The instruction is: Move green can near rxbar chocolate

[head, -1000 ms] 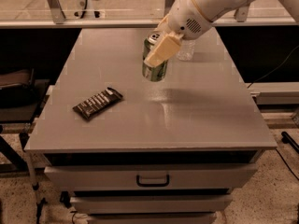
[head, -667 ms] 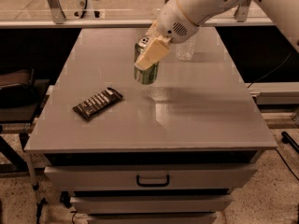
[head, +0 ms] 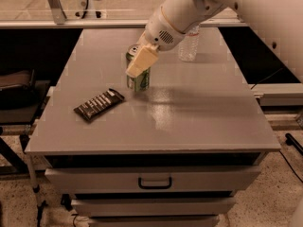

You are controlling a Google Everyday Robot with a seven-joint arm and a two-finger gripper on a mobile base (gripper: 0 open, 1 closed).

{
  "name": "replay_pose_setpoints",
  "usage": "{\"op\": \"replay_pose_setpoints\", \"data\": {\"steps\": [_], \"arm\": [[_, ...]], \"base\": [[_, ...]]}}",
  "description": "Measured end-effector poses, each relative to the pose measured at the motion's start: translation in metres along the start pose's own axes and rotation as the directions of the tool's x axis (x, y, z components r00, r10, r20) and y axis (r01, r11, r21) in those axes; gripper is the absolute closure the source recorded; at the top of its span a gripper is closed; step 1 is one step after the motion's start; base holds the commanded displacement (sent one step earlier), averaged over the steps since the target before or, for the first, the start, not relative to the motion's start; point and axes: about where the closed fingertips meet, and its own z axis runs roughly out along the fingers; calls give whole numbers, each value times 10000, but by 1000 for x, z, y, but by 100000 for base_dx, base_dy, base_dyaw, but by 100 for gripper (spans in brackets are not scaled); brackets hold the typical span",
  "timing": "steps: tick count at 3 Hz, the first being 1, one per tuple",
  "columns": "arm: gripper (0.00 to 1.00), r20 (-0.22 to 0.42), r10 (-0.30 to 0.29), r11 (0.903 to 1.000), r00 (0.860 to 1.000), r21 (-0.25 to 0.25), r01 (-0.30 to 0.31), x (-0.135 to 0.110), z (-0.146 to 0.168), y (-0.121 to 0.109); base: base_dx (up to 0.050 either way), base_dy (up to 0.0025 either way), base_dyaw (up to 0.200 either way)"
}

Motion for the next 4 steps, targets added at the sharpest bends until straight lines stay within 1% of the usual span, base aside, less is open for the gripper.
{"op": "replay_pose_setpoints", "data": {"steps": [2,3,4], "arm": [[100,26,197,9989,9998,-434,-196,-3,28,11],[100,-43,419,9983,9991,-410,-421,-1,37,14],[82,-43,419,9983,9991,-411,-420,-3,35,14]], "base": [[0,0,0],[0,0,0],[0,0,0]]}}
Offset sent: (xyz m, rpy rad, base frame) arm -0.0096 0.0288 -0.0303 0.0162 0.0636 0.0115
